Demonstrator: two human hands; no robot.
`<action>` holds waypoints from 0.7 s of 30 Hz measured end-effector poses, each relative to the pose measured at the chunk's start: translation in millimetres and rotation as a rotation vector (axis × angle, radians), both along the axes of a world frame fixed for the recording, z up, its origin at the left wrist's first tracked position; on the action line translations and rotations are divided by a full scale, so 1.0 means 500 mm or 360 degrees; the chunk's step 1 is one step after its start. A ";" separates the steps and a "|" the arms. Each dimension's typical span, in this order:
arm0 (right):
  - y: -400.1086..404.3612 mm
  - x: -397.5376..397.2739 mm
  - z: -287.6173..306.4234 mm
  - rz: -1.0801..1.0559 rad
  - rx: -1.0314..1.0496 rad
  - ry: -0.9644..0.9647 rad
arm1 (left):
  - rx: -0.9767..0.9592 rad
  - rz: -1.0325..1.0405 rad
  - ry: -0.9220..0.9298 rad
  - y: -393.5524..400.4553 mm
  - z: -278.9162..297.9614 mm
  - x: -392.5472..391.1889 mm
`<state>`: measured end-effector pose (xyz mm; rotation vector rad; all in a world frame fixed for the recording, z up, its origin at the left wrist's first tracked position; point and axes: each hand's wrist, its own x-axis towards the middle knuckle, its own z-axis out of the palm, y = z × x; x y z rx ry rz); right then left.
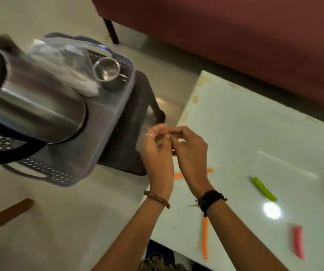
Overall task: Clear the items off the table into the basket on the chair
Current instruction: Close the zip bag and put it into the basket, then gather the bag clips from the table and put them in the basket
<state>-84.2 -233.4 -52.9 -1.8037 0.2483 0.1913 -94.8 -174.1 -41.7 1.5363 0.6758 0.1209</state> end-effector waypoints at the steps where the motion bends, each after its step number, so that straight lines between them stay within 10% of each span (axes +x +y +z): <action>1: -0.045 -0.035 -0.006 -0.0059 0.0001 0.0088 | 0.0022 -0.0122 0.0015 -0.036 -0.009 -0.032; 14: -0.510 -0.293 -0.088 -0.0241 -0.0608 0.0444 | 0.1227 -0.0986 0.0361 -0.286 -0.131 -0.291; 21: -0.582 -0.363 -0.098 -0.0279 -0.1051 0.0576 | 0.1641 -0.1786 -0.0147 -0.449 -0.157 -0.255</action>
